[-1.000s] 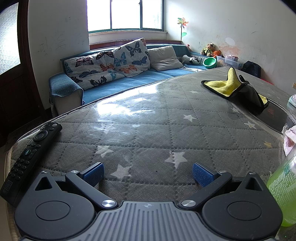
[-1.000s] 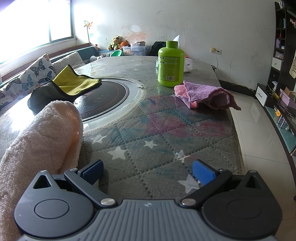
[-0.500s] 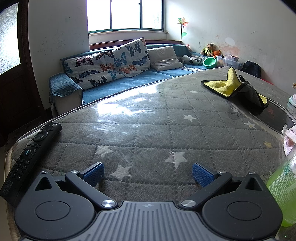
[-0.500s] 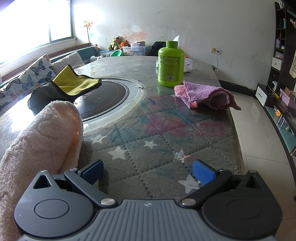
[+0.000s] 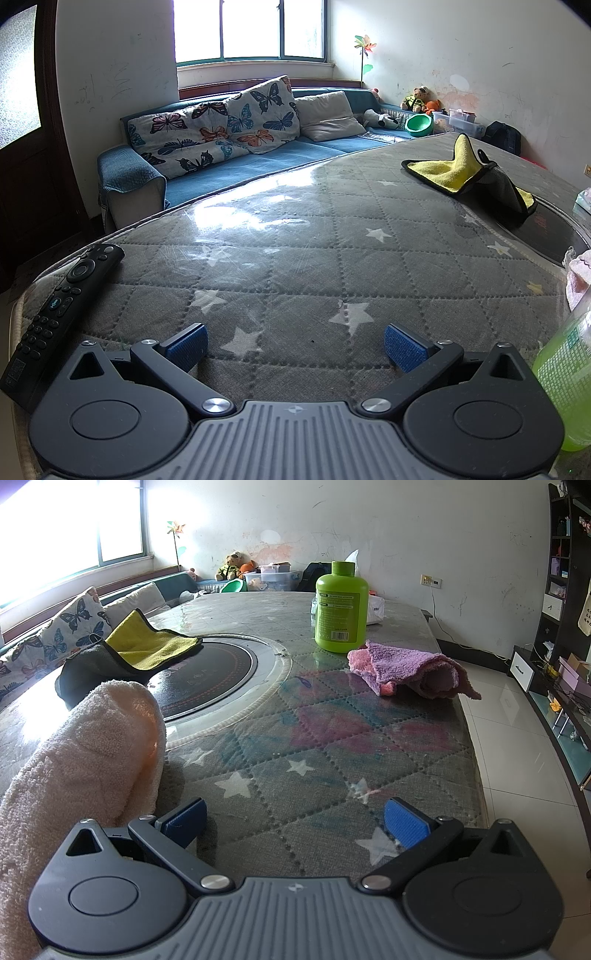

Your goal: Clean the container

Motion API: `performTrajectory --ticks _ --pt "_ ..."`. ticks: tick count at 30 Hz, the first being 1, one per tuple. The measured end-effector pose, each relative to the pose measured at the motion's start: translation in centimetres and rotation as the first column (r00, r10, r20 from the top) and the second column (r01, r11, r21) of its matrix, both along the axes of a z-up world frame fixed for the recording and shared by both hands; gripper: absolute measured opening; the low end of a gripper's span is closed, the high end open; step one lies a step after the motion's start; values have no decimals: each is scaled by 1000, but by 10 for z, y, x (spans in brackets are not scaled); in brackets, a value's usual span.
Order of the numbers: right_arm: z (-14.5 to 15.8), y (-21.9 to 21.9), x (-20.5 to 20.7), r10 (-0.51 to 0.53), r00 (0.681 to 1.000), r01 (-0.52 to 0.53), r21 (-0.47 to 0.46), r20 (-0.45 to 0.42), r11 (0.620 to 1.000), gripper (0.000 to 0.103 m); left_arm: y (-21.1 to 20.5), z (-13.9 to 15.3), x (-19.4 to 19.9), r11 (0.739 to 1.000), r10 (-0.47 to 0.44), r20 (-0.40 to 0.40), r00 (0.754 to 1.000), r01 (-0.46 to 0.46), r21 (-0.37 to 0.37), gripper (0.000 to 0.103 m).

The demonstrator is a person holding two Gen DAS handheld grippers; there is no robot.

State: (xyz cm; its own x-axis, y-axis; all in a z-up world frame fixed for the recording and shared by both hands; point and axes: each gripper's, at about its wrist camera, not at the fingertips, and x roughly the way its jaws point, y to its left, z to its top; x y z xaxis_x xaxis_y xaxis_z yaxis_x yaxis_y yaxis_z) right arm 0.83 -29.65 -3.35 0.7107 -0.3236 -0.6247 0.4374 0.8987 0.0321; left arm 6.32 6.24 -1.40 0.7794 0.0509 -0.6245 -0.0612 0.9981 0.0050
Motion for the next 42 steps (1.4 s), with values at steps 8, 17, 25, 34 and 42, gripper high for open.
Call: performTrajectory --ticks 8,17,25,34,42 --pt "0 0 0 0 1000 0 0 0 1000 103 -1 0 0 1000 0 0 1000 0 0 103" --pt "0 0 0 0 1000 0 0 0 1000 103 -1 0 0 1000 0 0 1000 0 0 103" --pt "0 -1 -1 0 1000 0 0 0 1000 103 1 0 0 1000 0 0 1000 0 -1 103" --pt "0 -1 -1 0 1000 0 0 0 1000 103 4 -1 2 1000 -1 0 1000 1 -3 103" --pt "0 -1 -1 0 1000 0 1 1 1000 103 -3 1 1 1000 -1 0 1000 1 -3 103"
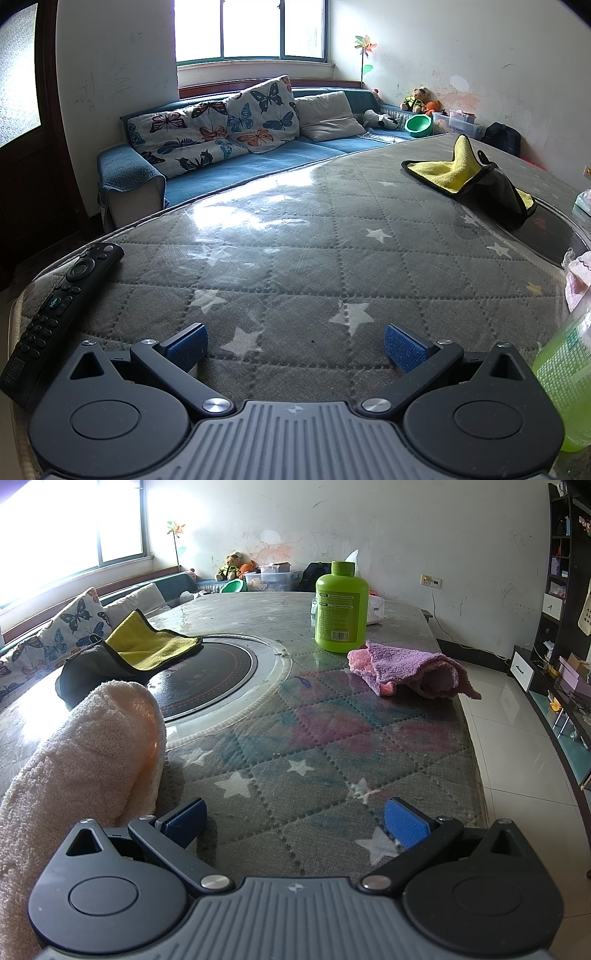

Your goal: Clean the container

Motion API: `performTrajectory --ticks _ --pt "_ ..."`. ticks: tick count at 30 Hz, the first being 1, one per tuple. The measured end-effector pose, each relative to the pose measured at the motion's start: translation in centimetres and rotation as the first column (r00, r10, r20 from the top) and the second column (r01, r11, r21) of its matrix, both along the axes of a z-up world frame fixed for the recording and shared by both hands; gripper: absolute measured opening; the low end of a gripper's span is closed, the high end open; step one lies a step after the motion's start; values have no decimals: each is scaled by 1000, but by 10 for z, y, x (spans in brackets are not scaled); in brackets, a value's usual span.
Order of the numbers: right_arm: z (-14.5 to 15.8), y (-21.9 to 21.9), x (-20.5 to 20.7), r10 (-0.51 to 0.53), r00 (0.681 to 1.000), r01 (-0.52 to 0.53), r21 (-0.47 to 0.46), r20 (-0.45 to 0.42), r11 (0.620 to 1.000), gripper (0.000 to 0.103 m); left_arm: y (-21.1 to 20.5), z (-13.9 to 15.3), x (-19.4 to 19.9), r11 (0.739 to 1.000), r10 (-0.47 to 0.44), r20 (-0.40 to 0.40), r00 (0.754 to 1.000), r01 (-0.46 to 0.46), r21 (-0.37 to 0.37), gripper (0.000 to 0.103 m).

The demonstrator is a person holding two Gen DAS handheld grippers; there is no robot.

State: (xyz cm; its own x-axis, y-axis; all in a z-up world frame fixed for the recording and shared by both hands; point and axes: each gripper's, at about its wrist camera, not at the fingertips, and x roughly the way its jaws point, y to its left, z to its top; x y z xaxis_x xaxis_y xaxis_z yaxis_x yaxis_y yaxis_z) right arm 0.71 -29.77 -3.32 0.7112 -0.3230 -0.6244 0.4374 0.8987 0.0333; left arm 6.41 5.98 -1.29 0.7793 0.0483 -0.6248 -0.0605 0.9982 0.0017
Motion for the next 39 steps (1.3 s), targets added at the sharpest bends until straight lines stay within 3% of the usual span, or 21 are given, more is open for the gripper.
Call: performTrajectory --ticks 39 --pt "0 -2 -2 -1 1000 1 -3 -2 1000 103 -2 0 0 1000 0 0 1000 0 0 103"
